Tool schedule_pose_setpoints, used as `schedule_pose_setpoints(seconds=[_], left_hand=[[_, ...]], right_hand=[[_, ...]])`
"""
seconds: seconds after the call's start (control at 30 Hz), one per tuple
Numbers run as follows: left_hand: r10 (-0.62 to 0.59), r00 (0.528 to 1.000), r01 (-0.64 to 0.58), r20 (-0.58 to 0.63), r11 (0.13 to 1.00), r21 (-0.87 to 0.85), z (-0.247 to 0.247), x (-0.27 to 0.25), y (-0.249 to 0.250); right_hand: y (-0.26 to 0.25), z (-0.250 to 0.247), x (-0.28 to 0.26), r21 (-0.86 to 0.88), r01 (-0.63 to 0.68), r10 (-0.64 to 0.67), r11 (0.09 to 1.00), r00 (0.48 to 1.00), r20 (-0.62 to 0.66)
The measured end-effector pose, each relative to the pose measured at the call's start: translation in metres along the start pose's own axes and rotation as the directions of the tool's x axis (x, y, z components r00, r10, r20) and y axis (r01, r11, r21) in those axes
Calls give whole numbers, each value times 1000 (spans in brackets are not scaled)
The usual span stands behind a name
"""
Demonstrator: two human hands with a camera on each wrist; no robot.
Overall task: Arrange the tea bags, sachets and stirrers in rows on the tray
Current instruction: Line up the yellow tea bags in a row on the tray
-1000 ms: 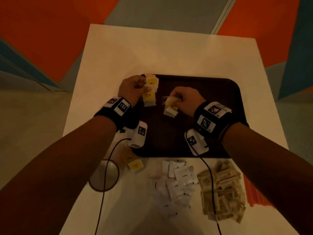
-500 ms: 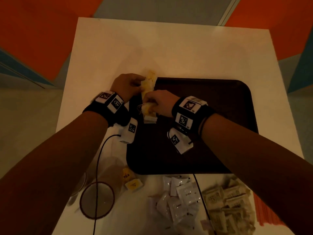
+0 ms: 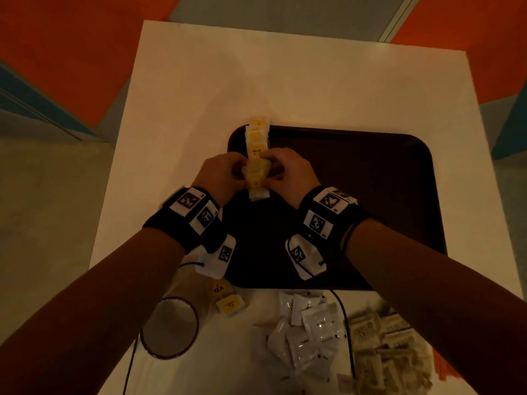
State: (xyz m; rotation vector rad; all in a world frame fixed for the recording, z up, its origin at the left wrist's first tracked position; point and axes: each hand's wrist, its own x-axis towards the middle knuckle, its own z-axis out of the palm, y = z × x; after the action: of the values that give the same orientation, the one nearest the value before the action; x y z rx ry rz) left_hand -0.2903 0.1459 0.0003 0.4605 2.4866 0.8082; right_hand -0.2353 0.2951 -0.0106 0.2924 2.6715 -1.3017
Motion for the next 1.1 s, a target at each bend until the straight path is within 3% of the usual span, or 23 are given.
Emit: schedule_pose_setpoints(seconds=[0.07,0.13,0.2,0.27,0.37,0.53,0.73,0.9,1.1], left_hand=[[-11,1000,10,-21,1000,-25,1,0,-3],[-45,998,40,-44,993,-107,2,0,-6],[-72,997,62,-42,976,-208,1,0,-9],[-85,995,69,-44,958,-279,1,1,-11],[-82,991,54,-107,968,-245,3,1,-13],[-83,991,56,-102,967,-247,0,2,-14],[-79,991,53,-112,976,-212,-2,6,-17],[-83,994,60,-69,956,-289,-13,12,-21],[-101,993,69,-61,914,-399,-19,28,-14]], right_hand=[[4,-2,-4,-14,-103,103,995,995,-15],[6,-2,-8,44,-245,242,969,969,55],[7,2,-13,115,-310,298,944,948,107],[4,8,-14,166,-290,278,942,956,94],[0,16,-13,219,-234,227,947,972,57],[8,11,-2,44,-120,124,992,988,-97],[4,12,6,-10,-71,71,997,994,84],[10,10,14,52,-148,150,988,988,-29],[12,16,31,63,-108,103,992,992,70]])
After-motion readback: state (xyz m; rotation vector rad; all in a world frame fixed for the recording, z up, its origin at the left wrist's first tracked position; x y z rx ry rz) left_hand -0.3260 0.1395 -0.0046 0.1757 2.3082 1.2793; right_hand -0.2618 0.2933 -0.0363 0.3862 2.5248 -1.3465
